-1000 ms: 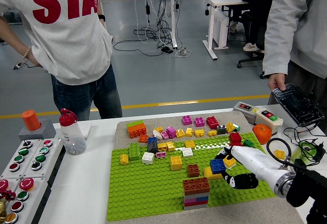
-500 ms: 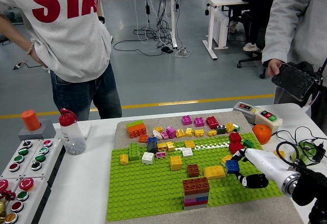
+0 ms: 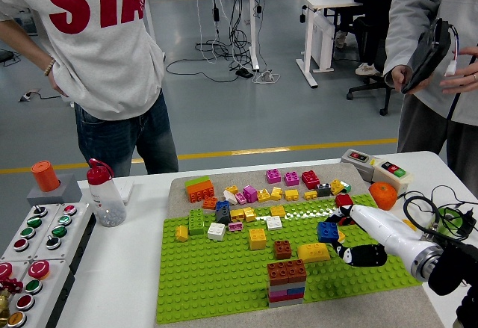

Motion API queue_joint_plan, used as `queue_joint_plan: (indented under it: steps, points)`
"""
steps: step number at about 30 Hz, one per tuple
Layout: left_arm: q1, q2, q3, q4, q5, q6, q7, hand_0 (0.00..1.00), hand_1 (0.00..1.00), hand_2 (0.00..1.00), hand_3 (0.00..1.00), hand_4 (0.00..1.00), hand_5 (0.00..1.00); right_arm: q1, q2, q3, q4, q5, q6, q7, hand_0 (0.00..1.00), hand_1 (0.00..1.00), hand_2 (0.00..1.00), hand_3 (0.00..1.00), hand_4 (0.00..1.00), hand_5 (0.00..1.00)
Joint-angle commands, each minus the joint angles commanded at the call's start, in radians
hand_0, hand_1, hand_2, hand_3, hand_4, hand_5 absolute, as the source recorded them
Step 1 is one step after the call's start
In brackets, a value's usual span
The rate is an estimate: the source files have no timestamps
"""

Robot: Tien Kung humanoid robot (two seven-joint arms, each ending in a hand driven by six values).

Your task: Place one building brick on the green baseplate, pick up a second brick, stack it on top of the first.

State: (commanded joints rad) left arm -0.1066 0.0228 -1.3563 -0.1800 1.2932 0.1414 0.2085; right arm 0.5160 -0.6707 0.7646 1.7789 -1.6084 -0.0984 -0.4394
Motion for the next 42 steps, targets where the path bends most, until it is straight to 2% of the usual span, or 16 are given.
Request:
queue_joint_plan:
  steps: [5,12,24,42]
  points:
    - [-0.001,0.001,0.001,0.0,-0.004,0.001,-0.001,0.662,0.682,0.699,0.575,0.3,0.998,0.005,-0.02,0.01,0.0,0.047,0.018,-0.001,0.89,0.76,0.758,0.574,0.47,0.176]
    - [-0.003,0.003,0.0,0.0,-0.004,0.001,0.0,0.663,0.682,0.699,0.575,0.3,0.998,0.03,-0.035,-0.037,0.0,0.067,0.033,-0.013,0.89,0.759,0.759,0.573,0.47,0.175]
    - [-0.005,0.004,0.001,0.0,-0.006,0.0,0.001,0.663,0.683,0.699,0.576,0.301,0.998,0.058,-0.01,-0.077,0.0,0.039,0.023,-0.014,0.889,0.76,0.758,0.574,0.47,0.177]
    - [-0.007,0.006,0.0,0.0,0.001,-0.001,0.003,0.664,0.684,0.699,0.576,0.302,0.998,0.075,0.006,-0.076,0.0,0.027,0.022,-0.011,0.887,0.757,0.757,0.573,0.47,0.175]
